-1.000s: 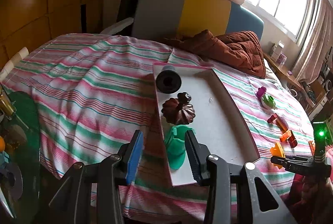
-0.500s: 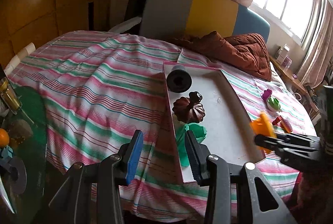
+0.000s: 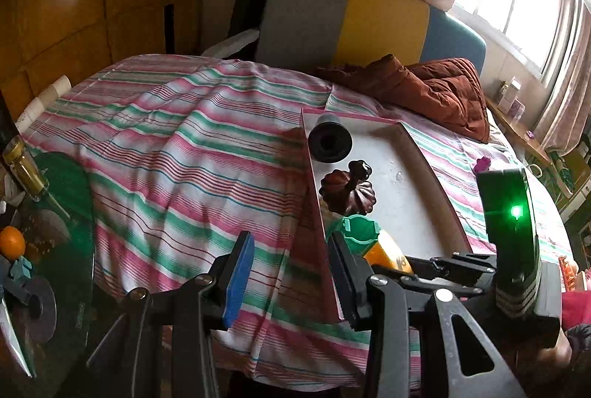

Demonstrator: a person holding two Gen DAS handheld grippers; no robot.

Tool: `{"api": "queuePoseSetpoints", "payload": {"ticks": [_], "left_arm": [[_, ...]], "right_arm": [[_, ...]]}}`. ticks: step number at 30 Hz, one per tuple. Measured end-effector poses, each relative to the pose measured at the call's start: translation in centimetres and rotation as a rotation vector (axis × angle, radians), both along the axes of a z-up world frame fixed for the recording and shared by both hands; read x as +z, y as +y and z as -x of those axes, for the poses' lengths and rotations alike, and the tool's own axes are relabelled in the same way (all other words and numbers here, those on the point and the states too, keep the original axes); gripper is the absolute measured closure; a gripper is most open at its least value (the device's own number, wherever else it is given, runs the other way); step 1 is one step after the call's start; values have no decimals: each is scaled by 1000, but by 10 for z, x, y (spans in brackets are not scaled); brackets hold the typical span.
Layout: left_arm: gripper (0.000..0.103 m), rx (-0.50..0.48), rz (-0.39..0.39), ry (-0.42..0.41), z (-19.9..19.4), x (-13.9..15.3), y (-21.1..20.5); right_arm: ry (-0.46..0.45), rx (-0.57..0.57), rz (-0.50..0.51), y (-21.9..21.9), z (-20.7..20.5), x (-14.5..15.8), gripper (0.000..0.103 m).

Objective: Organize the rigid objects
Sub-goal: 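Carry the yellow block to the tray and release it with the right gripper, then move both tools away from the tray toward the remaining toys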

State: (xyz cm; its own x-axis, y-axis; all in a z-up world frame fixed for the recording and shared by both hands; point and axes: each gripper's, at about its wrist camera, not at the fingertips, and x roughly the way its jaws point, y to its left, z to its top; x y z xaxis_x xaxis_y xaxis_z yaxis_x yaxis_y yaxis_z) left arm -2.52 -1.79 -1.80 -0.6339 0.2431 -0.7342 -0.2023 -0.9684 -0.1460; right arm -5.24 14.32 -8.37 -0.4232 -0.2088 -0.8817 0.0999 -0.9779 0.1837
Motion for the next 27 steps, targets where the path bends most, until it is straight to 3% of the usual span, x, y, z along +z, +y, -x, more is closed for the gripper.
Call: {"api": "queuePoseSetpoints", "payload": {"ticks": [5, 14, 27], "left_arm": [[61, 0, -1, -4, 1, 0, 0], [61, -6, 3, 8, -3, 4, 3], [61, -34, 22, 32, -8, 13, 16]], "right_arm": [[9, 7, 4, 0, -4, 3, 75], [75, -3, 0, 7, -13, 26, 59], [169, -51, -69, 31, -27, 52, 57]]}}
